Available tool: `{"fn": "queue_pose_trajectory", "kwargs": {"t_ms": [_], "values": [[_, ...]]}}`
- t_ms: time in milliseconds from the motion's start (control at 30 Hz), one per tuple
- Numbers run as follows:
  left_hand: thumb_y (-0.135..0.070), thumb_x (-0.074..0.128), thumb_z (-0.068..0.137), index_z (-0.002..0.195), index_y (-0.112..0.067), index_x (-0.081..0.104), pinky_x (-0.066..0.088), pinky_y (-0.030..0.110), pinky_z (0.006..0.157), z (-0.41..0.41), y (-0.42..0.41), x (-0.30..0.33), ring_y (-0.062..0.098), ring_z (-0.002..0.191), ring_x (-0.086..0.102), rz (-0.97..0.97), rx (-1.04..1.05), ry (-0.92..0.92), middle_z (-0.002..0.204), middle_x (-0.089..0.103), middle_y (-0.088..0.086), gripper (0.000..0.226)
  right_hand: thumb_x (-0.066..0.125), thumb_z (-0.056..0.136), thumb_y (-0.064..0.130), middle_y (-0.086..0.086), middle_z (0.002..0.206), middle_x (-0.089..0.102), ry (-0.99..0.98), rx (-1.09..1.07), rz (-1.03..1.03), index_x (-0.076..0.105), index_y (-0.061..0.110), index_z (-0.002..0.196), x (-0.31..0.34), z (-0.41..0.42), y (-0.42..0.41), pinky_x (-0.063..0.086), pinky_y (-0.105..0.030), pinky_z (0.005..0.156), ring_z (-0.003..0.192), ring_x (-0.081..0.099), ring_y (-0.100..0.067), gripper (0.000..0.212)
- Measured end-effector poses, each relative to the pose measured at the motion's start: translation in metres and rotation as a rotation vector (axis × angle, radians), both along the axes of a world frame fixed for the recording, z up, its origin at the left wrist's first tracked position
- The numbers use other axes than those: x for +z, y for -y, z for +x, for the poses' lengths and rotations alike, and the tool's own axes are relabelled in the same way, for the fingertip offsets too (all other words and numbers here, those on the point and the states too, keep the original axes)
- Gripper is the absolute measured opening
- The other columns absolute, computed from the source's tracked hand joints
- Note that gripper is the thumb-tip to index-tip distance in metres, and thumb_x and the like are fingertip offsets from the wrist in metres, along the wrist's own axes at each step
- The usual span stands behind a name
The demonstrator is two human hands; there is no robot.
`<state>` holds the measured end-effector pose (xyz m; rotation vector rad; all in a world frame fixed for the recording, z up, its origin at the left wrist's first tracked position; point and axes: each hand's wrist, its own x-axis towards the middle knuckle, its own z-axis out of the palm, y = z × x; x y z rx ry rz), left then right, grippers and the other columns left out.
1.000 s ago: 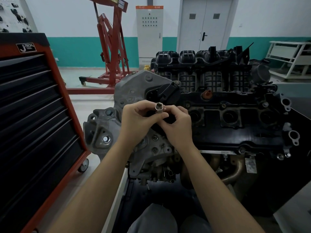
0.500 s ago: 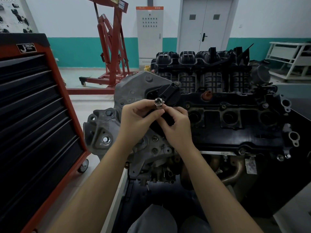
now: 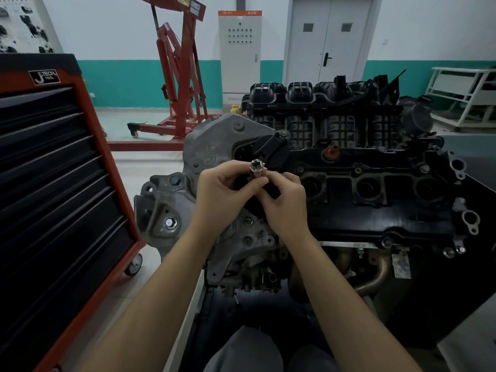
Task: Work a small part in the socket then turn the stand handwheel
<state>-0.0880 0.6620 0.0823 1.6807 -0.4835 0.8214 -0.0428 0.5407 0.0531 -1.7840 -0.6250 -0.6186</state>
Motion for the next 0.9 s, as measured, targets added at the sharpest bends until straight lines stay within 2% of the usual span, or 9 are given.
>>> {"fn": "queue_pose_trajectory", "kwargs": {"t_ms": [133, 267, 300, 433, 533, 633, 700, 800, 900], "values": [[0.000, 0.080, 0.073, 0.087, -0.017, 0.071, 0.057, 0.033, 0.082, 0.0003, -0.0017, -0.0010, 0.023, 0.087, 0.071, -0.011, 0.018, 0.018, 0.089, 0.073, 0.005, 0.024, 0.074, 0.082, 0.018, 0.006, 0.095, 0.070, -0.022, -0.005, 0.030, 0.071, 0.015, 0.102, 0.0003, 0.0000, -0.0009, 0.045, -0.035, 0.091, 0.109, 0.051, -0.023, 0.021], [0.008, 0.074, 0.076, 0.094, -0.015, 0.071, 0.055, 0.026, 0.083, 0.0010, -0.0009, -0.0002, 0.014, 0.089, 0.072, -0.097, -0.037, -0.022, 0.089, 0.075, -0.004, 0.029, 0.070, 0.084, 0.022, 0.007, 0.099, 0.070, 0.067, 0.002, -0.003, 0.069, 0.016, 0.112, -0.0007, 0.0006, -0.0008, 0.043, -0.032, 0.092, 0.106, 0.045, 0.008, 0.028], [0.009, 0.074, 0.077, 0.095, -0.015, 0.071, 0.055, 0.026, 0.084, 0.0011, -0.0009, 0.0003, 0.013, 0.090, 0.072, -0.114, -0.052, -0.034, 0.088, 0.075, -0.006, 0.030, 0.069, 0.084, 0.020, 0.005, 0.098, 0.070, 0.067, -0.001, -0.009, 0.069, 0.015, 0.113, -0.0014, 0.0011, -0.0010, 0.044, -0.034, 0.092, 0.105, 0.045, 0.007, 0.029], [0.007, 0.077, 0.074, 0.091, -0.014, 0.071, 0.056, 0.030, 0.084, 0.0008, -0.0013, 0.0022, 0.019, 0.088, 0.070, -0.042, -0.042, -0.006, 0.089, 0.073, 0.002, 0.028, 0.072, 0.084, 0.016, 0.014, 0.091, 0.066, 0.005, -0.003, 0.037, 0.072, 0.016, 0.105, -0.0005, 0.0007, -0.0015, 0.046, -0.043, 0.090, 0.104, 0.052, -0.022, 0.021], [0.007, 0.078, 0.071, 0.089, -0.011, 0.071, 0.055, 0.026, 0.080, 0.0002, -0.0016, 0.0023, 0.015, 0.084, 0.071, -0.084, -0.040, -0.012, 0.086, 0.072, 0.001, 0.026, 0.073, 0.083, 0.020, 0.016, 0.091, 0.066, 0.010, 0.002, 0.043, 0.071, 0.018, 0.102, 0.0014, -0.0009, -0.0016, 0.046, -0.041, 0.091, 0.105, 0.052, -0.017, 0.020], [0.011, 0.073, 0.075, 0.095, -0.011, 0.070, 0.055, 0.024, 0.081, -0.0003, -0.0016, 0.0025, 0.014, 0.087, 0.072, -0.128, -0.079, -0.038, 0.086, 0.075, -0.004, 0.030, 0.068, 0.085, 0.023, 0.011, 0.097, 0.067, 0.061, 0.002, 0.009, 0.069, 0.017, 0.113, 0.0001, -0.0016, -0.0012, 0.042, -0.031, 0.093, 0.100, 0.043, 0.004, 0.028], [0.013, 0.071, 0.077, 0.097, -0.013, 0.070, 0.055, 0.024, 0.083, -0.0008, -0.0019, 0.0028, 0.013, 0.089, 0.072, -0.119, -0.100, -0.047, 0.087, 0.075, -0.007, 0.033, 0.067, 0.087, 0.019, 0.005, 0.095, 0.068, 0.063, -0.006, -0.014, 0.067, 0.015, 0.118, -0.0013, -0.0005, -0.0010, 0.040, -0.030, 0.092, 0.100, 0.043, -0.003, 0.031], [0.010, 0.074, 0.076, 0.094, -0.010, 0.071, 0.056, 0.032, 0.085, -0.0003, -0.0022, 0.0020, 0.021, 0.091, 0.071, -0.055, -0.076, -0.034, 0.091, 0.074, 0.002, 0.027, 0.070, 0.086, 0.014, 0.008, 0.094, 0.067, 0.017, -0.002, 0.008, 0.070, 0.013, 0.112, -0.0004, 0.0006, -0.0010, 0.044, -0.033, 0.091, 0.106, 0.051, -0.024, 0.026], [0.004, 0.080, 0.070, 0.086, -0.011, 0.071, 0.056, 0.035, 0.081, 0.0002, -0.0011, 0.0009, 0.024, 0.085, 0.069, -0.015, -0.008, 0.009, 0.086, 0.071, 0.009, 0.024, 0.073, 0.082, 0.017, 0.009, 0.094, 0.070, 0.013, -0.007, 0.022, 0.072, 0.015, 0.101, -0.0002, -0.0001, -0.0013, 0.043, -0.032, 0.091, 0.106, 0.053, -0.026, 0.019]]}}
